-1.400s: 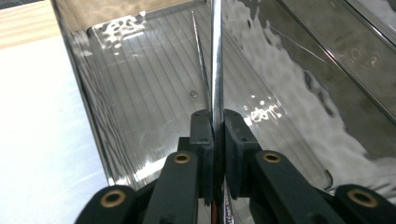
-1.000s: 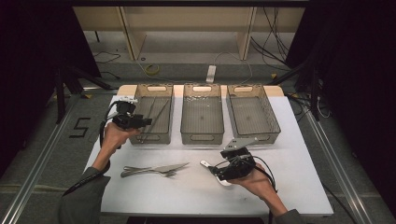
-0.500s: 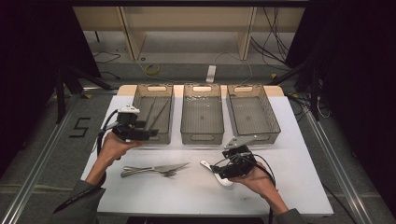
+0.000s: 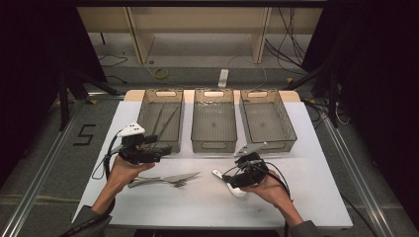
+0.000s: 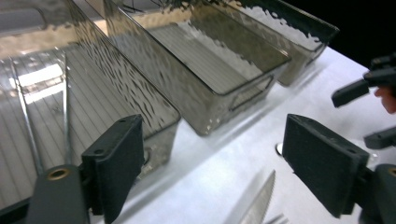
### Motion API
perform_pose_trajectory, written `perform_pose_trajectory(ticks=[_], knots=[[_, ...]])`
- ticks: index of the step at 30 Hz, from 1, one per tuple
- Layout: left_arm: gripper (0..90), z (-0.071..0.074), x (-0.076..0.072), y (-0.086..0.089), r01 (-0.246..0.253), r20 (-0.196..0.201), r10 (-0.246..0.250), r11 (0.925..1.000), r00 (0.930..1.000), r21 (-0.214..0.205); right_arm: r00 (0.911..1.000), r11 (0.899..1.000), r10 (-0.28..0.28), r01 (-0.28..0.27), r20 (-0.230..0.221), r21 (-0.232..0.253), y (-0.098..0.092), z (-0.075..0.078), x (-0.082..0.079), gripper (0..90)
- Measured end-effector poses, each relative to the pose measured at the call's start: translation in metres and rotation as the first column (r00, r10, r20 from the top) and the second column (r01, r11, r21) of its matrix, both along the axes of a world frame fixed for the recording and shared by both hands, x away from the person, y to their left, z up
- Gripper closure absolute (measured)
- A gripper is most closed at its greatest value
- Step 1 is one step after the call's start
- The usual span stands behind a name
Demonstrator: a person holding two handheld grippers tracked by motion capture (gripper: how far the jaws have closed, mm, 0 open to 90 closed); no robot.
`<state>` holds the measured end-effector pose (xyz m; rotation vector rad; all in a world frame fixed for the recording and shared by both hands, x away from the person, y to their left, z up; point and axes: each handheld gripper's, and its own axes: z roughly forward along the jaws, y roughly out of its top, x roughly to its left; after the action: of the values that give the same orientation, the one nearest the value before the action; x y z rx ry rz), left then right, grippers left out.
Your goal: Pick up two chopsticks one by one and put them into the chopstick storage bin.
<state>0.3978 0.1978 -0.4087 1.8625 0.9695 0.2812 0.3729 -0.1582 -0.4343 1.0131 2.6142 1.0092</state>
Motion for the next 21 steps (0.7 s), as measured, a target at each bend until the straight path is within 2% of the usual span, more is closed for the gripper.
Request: perform_pose_trajectory(ticks=[2,6,9,14,19,21], knots=[[17.8,-0.002,-0.003,-0.001,0.013,-0.011,-0.013,0.9999,0.9999,-0.012,1.0,1.0,-0.001,0.001,-0.007,-0.005,0.001,-0.001,0.001,29.3],[17.2,-0.004,-0.011,-0.003,0.027,0.006,-0.027,0.9996,0.9996,0.005,0.9999,1.0,0.009,-0.009,-0.009,-0.013,0.003,-0.003,0.003,30.0],[16.8,-0.005,-0.015,-0.004,0.024,0.016,-0.024,0.9997,0.9996,-0.005,0.9998,1.0,0.012,-0.013,-0.016,-0.02,0.004,-0.004,0.004,30.1],[16.0,-0.007,-0.017,-0.003,0.017,0.008,-0.017,0.9998,0.9998,-0.005,0.9993,0.999,0.022,-0.023,-0.031,-0.035,0.006,-0.006,0.006,30.1],[15.8,-0.005,-0.021,-0.003,0.028,0.003,-0.027,0.9989,0.9996,-0.038,0.9977,0.997,0.04,-0.043,-0.055,-0.062,0.009,-0.009,0.009,29.0],[15.7,-0.005,-0.023,-0.005,0.025,0.012,-0.025,0.9992,0.9996,-0.03,0.9969,0.996,0.043,-0.048,-0.066,-0.076,0.011,-0.011,0.011,27.9]])
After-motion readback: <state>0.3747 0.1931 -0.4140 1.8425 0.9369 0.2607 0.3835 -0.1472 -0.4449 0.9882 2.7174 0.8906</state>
